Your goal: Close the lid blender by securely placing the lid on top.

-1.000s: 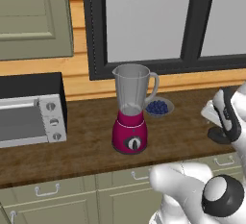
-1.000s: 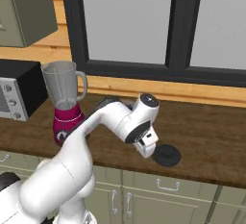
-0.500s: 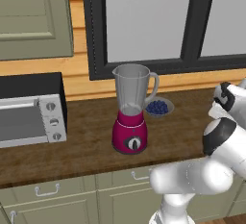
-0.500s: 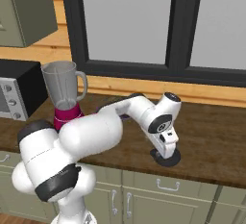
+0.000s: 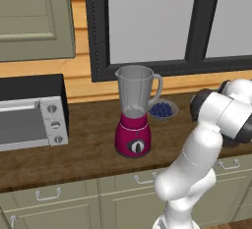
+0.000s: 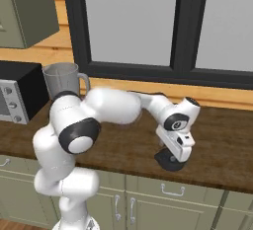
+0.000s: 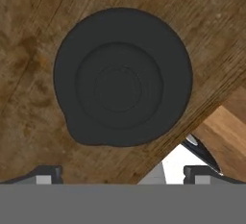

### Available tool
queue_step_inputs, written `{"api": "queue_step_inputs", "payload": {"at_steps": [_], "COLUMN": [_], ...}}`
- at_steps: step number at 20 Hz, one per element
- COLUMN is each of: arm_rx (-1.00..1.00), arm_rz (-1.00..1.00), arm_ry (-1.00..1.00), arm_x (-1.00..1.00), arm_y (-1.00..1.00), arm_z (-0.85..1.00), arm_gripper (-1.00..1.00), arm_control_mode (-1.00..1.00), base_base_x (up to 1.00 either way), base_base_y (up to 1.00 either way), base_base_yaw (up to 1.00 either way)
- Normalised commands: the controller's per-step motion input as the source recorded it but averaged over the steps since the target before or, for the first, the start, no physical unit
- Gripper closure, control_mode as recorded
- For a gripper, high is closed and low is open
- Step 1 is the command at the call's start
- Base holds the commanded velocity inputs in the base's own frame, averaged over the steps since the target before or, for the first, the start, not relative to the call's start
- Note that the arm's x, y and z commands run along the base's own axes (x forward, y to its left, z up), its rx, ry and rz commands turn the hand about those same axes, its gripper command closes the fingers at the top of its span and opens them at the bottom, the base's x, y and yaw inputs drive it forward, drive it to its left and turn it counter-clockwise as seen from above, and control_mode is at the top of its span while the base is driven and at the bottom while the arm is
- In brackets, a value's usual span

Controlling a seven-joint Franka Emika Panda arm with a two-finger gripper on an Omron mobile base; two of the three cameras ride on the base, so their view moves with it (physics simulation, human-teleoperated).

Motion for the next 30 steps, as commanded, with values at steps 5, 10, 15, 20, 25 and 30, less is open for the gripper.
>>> {"api": "queue_step_inputs", "payload": {"at_steps": [5,10,15,20,25,30], "arm_rx": [0.04,0.01,0.0,0.0,0.0,0.0], "arm_rz": [0.0,0.0,-0.01,-0.06,-0.04,0.0], "arm_ry": [0.0,0.0,0.0,0.0,0.0,0.0], "arm_x": [0.05,0.13,0.2,0.14,0.06,-0.02], "arm_y": [-0.03,0.0,0.07,0.32,0.26,0.0], "arm_z": [-0.35,-0.17,-0.08,-0.06,-0.31,-0.5], "arm_gripper": [-1.0,-1.0,-1.0,-1.0,-1.0,-1.0], "arm_control_mode": [-1.0,-1.0,-1.0,-1.0,-1.0,-1.0], "base_base_x": [0.0,0.0,0.0,0.0,0.0,0.0], "base_base_y": [0.0,0.0,0.0,0.0,0.0,0.0], "base_base_yaw": [0.0,0.0,0.0,0.0,0.0,0.0]}}
